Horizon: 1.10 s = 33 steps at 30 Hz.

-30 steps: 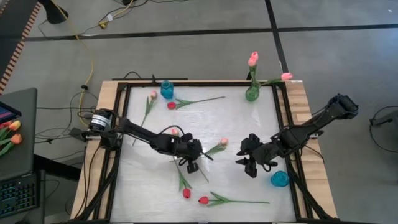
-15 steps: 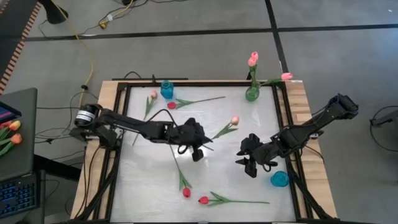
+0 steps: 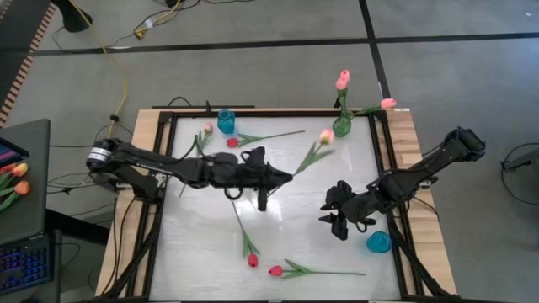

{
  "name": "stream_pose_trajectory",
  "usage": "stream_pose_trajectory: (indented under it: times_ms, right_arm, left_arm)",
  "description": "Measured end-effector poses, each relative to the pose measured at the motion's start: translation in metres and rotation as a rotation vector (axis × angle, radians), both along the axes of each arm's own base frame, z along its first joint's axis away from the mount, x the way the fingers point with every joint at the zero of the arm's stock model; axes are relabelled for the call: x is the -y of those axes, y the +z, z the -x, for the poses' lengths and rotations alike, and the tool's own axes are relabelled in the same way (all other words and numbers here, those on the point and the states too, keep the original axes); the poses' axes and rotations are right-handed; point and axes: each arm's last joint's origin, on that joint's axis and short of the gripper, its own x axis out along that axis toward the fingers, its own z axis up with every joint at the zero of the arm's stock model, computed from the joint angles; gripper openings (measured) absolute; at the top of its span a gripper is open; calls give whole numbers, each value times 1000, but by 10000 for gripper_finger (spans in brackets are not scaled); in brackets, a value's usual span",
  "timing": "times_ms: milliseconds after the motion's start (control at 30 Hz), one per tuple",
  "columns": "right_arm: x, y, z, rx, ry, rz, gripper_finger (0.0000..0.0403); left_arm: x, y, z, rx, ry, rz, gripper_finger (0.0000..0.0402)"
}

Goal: Sort flowers into vase by color
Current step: Put the bottom right light pink flower into the top blue vase

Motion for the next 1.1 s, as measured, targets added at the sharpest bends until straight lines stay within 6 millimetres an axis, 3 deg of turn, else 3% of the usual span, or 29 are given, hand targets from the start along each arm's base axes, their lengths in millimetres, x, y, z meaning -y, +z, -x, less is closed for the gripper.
stream_pose_trajectory:
  times_ms: [267, 567, 967, 1100]
  right_arm:
    - [0, 0, 0, 1, -1, 0, 198]
    - [0, 0, 0, 2, -3, 3, 198]
    - [0, 0, 0, 3, -4, 3, 198]
    - [0, 2, -2, 38, -26, 13, 198]
  left_arm:
    - [0, 42, 16, 319, -67, 35, 0]
    - [-11, 71, 43, 425, -5, -35, 0]
    - [-50, 74, 52, 367, 112, -66, 0]
    - [-63, 62, 51, 316, 151, -60, 0]
